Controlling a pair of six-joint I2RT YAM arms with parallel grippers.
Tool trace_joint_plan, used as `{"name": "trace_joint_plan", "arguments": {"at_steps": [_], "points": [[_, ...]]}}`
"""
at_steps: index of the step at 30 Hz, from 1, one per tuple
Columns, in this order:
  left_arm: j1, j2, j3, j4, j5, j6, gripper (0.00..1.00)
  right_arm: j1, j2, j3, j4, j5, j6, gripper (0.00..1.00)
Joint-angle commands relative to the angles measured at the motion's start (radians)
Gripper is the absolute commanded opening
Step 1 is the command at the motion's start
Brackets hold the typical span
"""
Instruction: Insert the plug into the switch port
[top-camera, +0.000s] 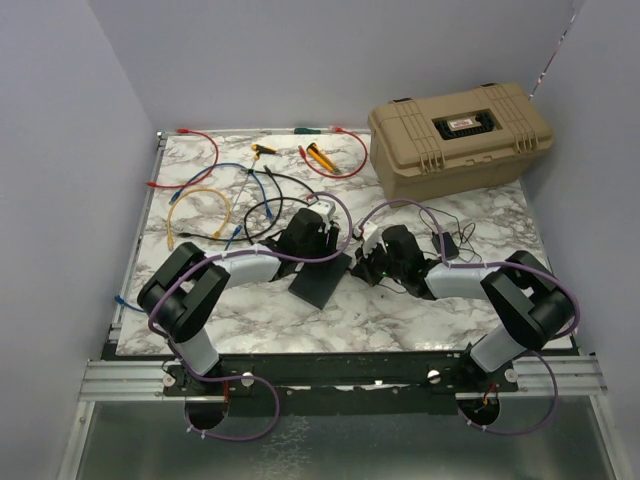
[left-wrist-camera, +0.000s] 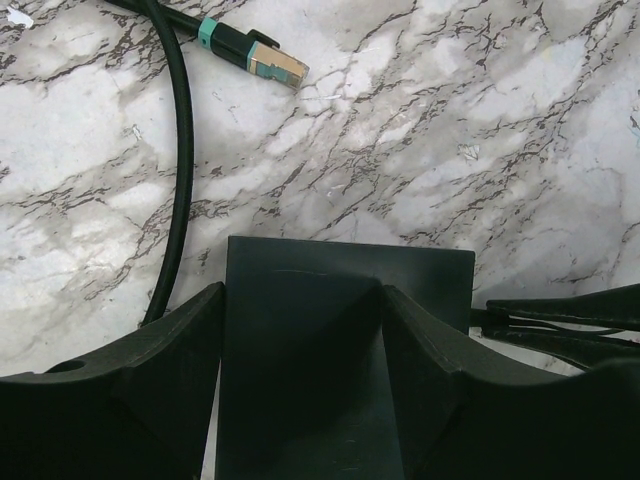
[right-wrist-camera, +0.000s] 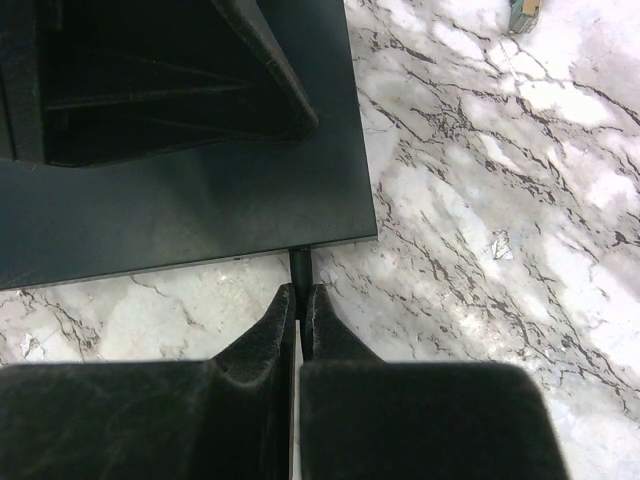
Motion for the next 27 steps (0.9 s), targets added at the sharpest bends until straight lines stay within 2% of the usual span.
{"name": "trace_joint_plan", "arguments": {"at_steps": [1, 5, 10, 16, 22, 27], "points": [[-0.112, 0.012, -0.031, -0.069, 0.218, -0.063, 0.61, 0.007, 0.012, 0.096, 0.186, -0.006, -0.025, 0.00], [-0.099, 0.012, -0.033, -0.067, 0.147, -0.066, 0.62, 0.007, 0.010, 0.118, 0.127, 0.008, -0.057, 0.06], [-0.060, 0.014, -0.046, -0.067, 0.023, -0.073, 0.65, 0.006, -0.039, 0.062, 0.107, 0.037, -0.027, 0.27], [-0.035, -0.021, -0.058, -0.069, -0.086, -0.102, 0.67, 0.007, -0.122, -0.008, 0.061, 0.054, 0.021, 0.44], [-0.033, -0.128, -0.077, -0.118, -0.149, -0.124, 0.71, 0.007, -0.286, -0.081, 0.036, 0.163, 0.089, 0.62], [-0.032, -0.254, -0.158, -0.166, -0.150, -0.164, 0.72, 0.007, -0.407, -0.107, -0.005, 0.283, 0.171, 0.74]]}}
